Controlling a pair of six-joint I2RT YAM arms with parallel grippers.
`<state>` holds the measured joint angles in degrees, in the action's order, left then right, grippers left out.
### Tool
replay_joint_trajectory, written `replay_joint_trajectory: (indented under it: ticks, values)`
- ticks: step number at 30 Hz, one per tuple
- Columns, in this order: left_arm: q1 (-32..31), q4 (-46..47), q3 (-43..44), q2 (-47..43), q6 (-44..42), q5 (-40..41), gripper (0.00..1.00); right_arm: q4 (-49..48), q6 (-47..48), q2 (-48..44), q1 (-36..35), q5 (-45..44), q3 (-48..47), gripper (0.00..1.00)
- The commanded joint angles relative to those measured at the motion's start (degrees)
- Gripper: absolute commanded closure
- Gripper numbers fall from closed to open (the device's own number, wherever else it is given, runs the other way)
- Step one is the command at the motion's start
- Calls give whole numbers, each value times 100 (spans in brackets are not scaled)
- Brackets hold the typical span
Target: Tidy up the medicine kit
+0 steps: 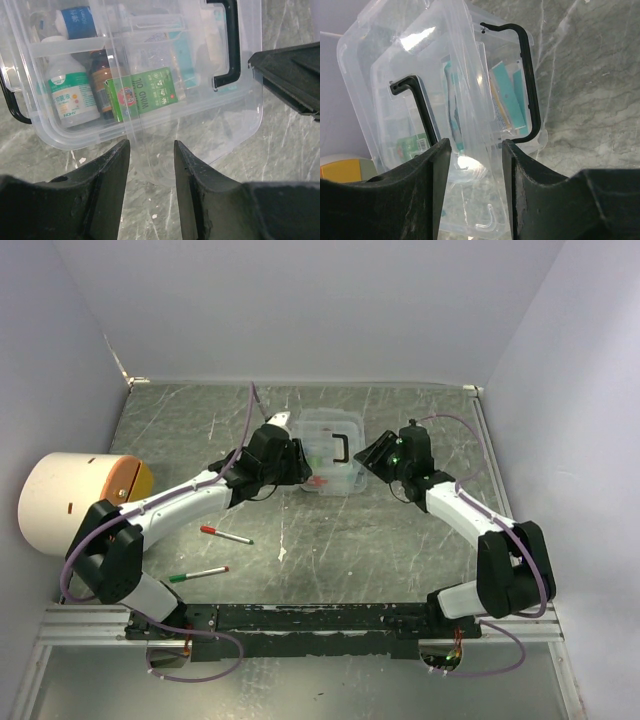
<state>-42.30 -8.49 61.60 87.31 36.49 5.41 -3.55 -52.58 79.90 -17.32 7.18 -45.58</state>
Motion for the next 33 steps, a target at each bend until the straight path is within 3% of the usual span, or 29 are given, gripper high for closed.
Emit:
replay_joint_trajectory:
  ticks: [1,12,22,33]
  values:
    - [99,90,-80,35,176,-32,50,-119,160,86,-89,221,-190,53]
    - [201,-142,-10,156,200,50,49,-237,673,-269,-79,648,179,20]
    - [283,-258,54,266,257,57,50,-819,589,35,-72,1028,524,16]
    - [413,-326,258,388,350,-52,49,-579,1443,111,-9,691,404,12]
